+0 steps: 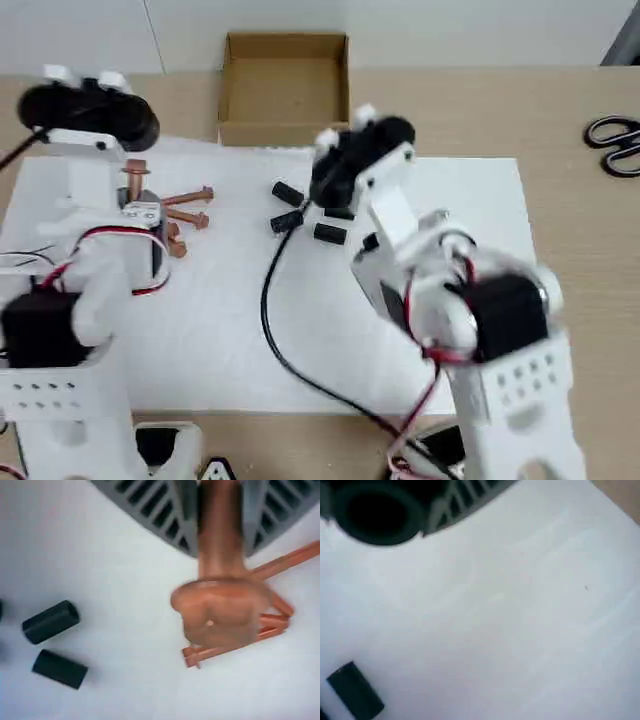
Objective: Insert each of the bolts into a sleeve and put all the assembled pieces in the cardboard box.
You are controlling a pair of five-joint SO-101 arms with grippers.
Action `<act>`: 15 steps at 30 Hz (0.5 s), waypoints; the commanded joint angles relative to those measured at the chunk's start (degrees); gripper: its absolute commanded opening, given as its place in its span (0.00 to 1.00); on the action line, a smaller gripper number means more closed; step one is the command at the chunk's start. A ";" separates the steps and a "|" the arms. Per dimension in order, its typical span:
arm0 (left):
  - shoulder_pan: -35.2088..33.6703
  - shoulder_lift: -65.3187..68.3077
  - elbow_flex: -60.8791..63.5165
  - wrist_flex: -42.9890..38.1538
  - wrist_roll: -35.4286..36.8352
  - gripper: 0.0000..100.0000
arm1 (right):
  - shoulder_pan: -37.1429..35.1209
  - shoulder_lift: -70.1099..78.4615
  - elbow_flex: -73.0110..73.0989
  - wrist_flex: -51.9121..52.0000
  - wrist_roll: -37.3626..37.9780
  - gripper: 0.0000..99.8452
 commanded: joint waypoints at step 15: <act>18.02 -8.62 11.12 -15.12 16.53 0.01 | -0.31 -44.70 49.93 -33.71 -12.13 0.00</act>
